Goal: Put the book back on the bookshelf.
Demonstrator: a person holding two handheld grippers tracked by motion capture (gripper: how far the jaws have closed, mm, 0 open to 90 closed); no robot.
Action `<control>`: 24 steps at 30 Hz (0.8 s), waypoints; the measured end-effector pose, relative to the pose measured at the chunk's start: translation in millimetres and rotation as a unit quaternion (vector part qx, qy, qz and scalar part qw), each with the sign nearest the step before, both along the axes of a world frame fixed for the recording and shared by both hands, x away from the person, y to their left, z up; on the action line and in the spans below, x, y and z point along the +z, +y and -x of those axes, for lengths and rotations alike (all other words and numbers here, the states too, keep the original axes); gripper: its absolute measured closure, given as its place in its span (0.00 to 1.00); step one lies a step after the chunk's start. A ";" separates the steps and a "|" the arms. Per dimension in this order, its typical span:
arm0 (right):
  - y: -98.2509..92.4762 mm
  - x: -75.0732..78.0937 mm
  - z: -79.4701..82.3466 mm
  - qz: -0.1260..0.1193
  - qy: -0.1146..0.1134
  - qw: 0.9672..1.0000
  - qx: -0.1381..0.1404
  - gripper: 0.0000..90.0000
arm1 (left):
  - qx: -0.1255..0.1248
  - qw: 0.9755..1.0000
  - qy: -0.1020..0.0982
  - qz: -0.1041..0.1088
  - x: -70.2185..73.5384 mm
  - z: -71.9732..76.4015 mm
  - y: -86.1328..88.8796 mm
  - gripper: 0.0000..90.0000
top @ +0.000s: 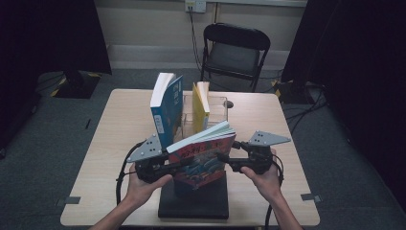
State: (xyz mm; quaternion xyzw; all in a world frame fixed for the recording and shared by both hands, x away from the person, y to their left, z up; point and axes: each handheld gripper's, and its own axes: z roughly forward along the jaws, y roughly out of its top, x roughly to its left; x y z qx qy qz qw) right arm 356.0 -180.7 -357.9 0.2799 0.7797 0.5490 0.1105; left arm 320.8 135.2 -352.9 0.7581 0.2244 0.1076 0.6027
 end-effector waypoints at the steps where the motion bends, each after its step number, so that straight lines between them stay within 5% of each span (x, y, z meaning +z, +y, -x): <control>1: -1.1 -1.9 -1.7 -0.001 0.002 1.000 0.002 0.39 | -0.002 1.000 0.001 0.000 -0.3 0.1 -0.1 0.79; 7: -1.9 -14.6 -12.4 -0.009 0.021 1.000 0.021 0.35 | -0.001 1.000 -0.001 0.000 -0.9 0.6 -1.0 0.79; 10: 0.9 -16.3 -13.2 -0.016 0.029 0.999 0.042 0.42 | 0.005 1.000 -0.005 0.001 -2.7 1.2 -2.4 0.79; 18: 1.0 -14.3 -8.9 -0.001 0.018 0.999 0.031 0.55 | 0.009 1.000 -0.001 -0.008 -12.8 -1.5 -11.4 0.77; 24: 2.8 -13.6 -5.2 0.005 0.016 0.999 0.032 0.57 | 0.009 1.000 -0.012 0.011 -18.1 -4.4 -10.5 0.72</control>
